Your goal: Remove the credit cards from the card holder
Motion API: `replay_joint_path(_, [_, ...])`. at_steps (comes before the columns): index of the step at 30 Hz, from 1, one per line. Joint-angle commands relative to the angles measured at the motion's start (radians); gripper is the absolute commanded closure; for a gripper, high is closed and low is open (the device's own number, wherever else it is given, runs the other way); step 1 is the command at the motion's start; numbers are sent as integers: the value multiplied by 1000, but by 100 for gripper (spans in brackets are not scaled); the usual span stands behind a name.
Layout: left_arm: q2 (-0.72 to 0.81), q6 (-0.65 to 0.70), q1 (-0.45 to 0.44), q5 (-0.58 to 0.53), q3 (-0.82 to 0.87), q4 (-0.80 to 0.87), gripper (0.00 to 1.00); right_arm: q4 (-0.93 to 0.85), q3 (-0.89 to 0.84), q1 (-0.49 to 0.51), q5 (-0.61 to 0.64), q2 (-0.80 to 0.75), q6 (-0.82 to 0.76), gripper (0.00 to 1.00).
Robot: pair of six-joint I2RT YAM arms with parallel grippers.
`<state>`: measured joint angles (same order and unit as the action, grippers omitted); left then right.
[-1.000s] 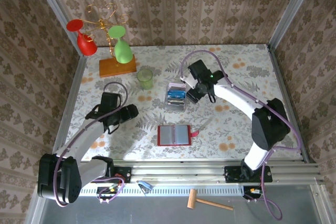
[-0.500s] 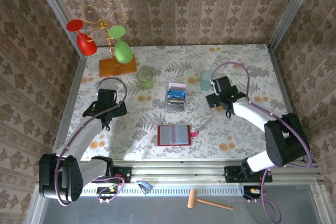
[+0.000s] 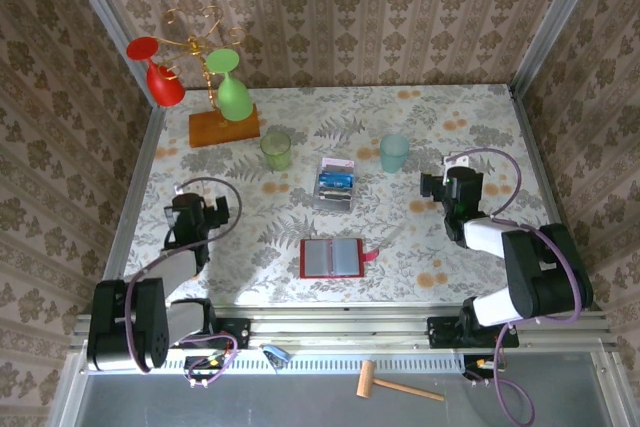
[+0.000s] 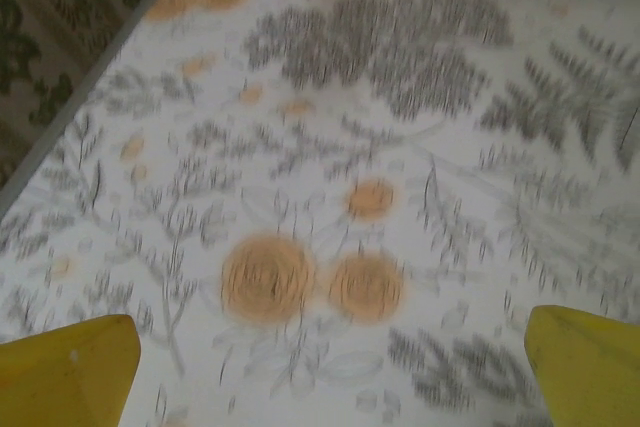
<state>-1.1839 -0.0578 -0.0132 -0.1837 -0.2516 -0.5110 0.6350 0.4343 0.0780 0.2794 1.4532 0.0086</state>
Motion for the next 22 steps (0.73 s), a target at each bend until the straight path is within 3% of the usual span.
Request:
replay_joint_path(1, [-80, 24, 38, 146, -1, -335, 0, 217, -28, -18, -74, 64, 29, 0])
replay_joint_path(11, [-375, 61, 79, 314, -66, -547, 0, 226, -30, -44, -153, 76, 30, 0])
replay_joint_path(16, [-370, 91, 63, 322, -113, -454, 0, 224, -30, -44, -152, 78, 30, 0])
replay_joint_path(22, [-369, 123, 6, 204, -144, -396, 0, 240, -39, -43, -154, 74, 27, 0])
